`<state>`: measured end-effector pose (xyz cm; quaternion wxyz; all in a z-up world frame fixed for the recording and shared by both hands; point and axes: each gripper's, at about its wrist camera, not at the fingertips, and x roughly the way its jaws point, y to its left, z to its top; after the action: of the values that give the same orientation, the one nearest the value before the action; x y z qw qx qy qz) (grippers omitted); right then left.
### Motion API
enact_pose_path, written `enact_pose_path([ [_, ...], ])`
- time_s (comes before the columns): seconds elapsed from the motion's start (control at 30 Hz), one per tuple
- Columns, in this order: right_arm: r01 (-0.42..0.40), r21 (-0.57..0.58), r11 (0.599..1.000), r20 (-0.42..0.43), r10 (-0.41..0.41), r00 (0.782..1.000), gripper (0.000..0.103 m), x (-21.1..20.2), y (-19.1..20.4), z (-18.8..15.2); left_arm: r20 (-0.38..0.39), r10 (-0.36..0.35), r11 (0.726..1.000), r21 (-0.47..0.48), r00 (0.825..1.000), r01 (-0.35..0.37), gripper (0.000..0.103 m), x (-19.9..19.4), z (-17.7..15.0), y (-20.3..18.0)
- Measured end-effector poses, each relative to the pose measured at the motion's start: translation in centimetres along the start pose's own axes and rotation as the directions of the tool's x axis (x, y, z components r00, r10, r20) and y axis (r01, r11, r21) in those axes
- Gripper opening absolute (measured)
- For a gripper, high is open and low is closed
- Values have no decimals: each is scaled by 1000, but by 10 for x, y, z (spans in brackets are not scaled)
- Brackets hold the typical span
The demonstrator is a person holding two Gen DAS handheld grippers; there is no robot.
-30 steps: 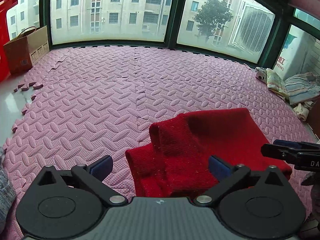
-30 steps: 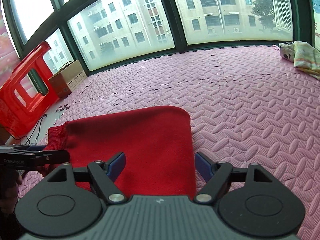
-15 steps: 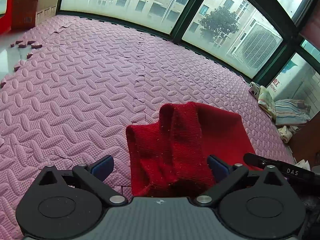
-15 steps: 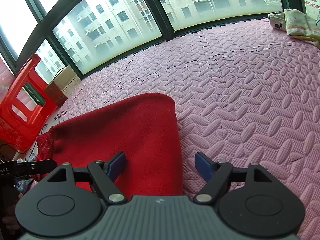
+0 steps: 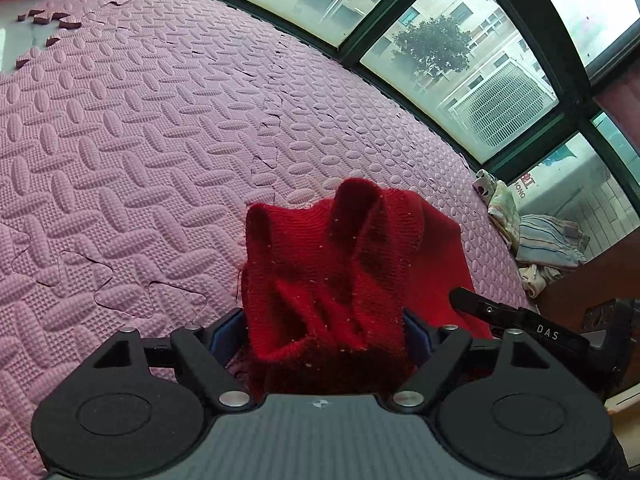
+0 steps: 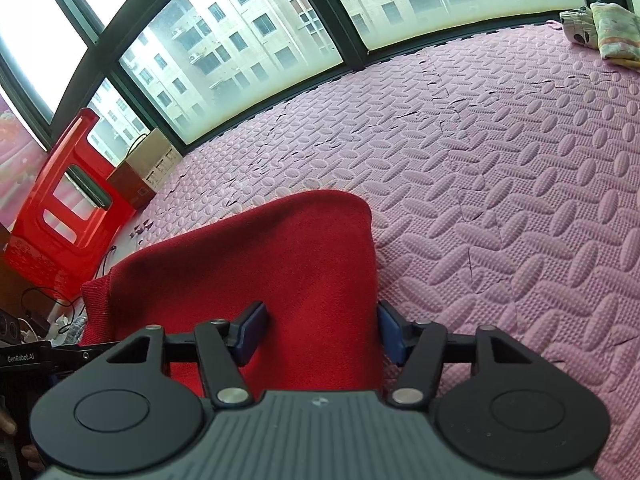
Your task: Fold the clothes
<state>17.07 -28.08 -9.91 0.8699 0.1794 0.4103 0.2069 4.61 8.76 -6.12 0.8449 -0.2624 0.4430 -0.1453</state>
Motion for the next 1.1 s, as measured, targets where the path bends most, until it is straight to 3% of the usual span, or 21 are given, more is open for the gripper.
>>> enact_pose_path([
  [0.2,-19,20,1000,13,19,1000,62,1,-4,0,-7,-10,1000,1,1000,10,74,-1,1,0],
  [0.3,-22,23,999,16,21,1000,61,2,-2,0,-10,-11,1000,5,1000,11,65,-1,1,-1],
  [0.43,-39,43,998,35,37,999,46,-4,-2,0,-1,-13,999,39,1000,13,49,-5,7,-10],
  [0.63,-71,66,995,93,65,994,29,-23,-2,1,23,-18,995,100,1000,16,37,-13,18,-27],
  [0.87,-47,81,996,168,33,985,24,-47,-9,9,14,-39,982,184,999,36,33,-3,34,-63],
  [1.1,15,118,993,249,-44,968,23,-78,-39,26,-16,-77,964,255,997,78,33,33,52,-112],
])
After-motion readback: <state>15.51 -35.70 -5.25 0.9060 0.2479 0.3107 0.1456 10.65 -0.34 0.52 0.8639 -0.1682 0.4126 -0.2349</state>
